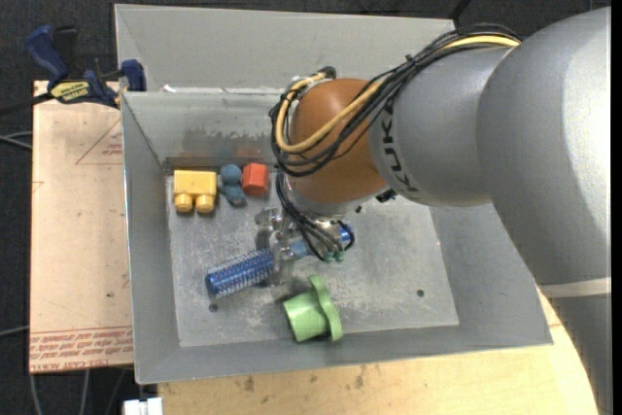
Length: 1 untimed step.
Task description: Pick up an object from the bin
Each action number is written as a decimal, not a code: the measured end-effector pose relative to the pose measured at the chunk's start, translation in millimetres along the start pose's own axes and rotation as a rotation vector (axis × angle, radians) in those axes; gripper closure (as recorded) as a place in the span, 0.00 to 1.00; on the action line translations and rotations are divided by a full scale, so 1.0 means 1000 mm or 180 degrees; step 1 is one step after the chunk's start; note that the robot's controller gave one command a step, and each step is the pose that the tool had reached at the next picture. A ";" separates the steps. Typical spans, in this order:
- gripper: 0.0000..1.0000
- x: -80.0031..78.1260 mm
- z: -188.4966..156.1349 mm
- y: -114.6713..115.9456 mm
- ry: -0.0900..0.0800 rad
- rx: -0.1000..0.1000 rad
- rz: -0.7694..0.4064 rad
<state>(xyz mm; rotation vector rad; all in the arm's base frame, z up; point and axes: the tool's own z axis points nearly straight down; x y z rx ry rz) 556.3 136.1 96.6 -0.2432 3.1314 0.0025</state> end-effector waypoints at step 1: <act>1.00 0.003 -0.139 -0.009 -0.0028 0.0002 0.0059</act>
Offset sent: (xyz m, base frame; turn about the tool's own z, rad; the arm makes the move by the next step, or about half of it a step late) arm -0.0039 -0.0105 0.1348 0.0181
